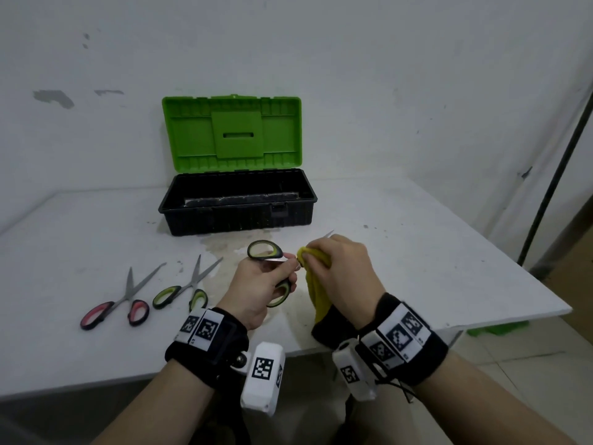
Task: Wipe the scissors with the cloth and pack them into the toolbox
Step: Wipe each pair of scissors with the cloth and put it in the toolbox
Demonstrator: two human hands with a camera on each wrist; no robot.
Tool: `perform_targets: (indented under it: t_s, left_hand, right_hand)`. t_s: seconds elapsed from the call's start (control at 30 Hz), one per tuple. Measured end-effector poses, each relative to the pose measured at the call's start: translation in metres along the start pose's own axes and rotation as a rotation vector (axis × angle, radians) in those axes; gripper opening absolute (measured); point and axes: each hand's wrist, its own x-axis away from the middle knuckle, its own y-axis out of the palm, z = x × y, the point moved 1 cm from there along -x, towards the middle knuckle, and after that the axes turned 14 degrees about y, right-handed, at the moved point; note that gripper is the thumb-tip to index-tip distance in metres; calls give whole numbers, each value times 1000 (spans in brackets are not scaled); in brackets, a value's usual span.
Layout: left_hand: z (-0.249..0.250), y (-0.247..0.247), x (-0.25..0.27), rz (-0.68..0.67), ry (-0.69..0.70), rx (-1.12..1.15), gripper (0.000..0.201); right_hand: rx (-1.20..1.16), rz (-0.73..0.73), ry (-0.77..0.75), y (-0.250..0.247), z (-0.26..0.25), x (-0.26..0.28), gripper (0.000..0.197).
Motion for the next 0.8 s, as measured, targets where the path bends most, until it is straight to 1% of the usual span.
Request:
perform_targets:
  t_s: [0.1,0.27,0.37,0.43,0.5,0.6,0.63,0.73,0.8]
  left_hand:
    - [1,-3,-3,11,7,-1,5]
    - [-4,-7,-1,26,-23,0,6]
    - [-6,-5,2,31,-30,-16,5]
    - [-6,-5,0,48,-25,-20,6]
    - [-5,-4,-1,85,-38,3,14]
    - [-5,-2,-1,169,-63,88,32]
    - [-6,-2,-1,181,-54,85,35]
    - [-8,0,1,174,11,-9,40]
    - [-8,0,2,175,74,-156,45]
  right_hand:
    - [13,4,38,-2,1,-11,16]
    - [39,42,215,-16,23,-41,18]
    - [-4,73,263,-29,29,-43,18]
    - [-49,111,243,-37,23,-36,17]
    - [-106,119,231,-43,12,-25,14]
    - [-135,51,205,-40,0,-11,11]
    - [-116,14,181,-35,-2,-7,12]
    - [7,-79,76,-10,-10,4,16]
    - [42,-127,21,5,-17,9,16]
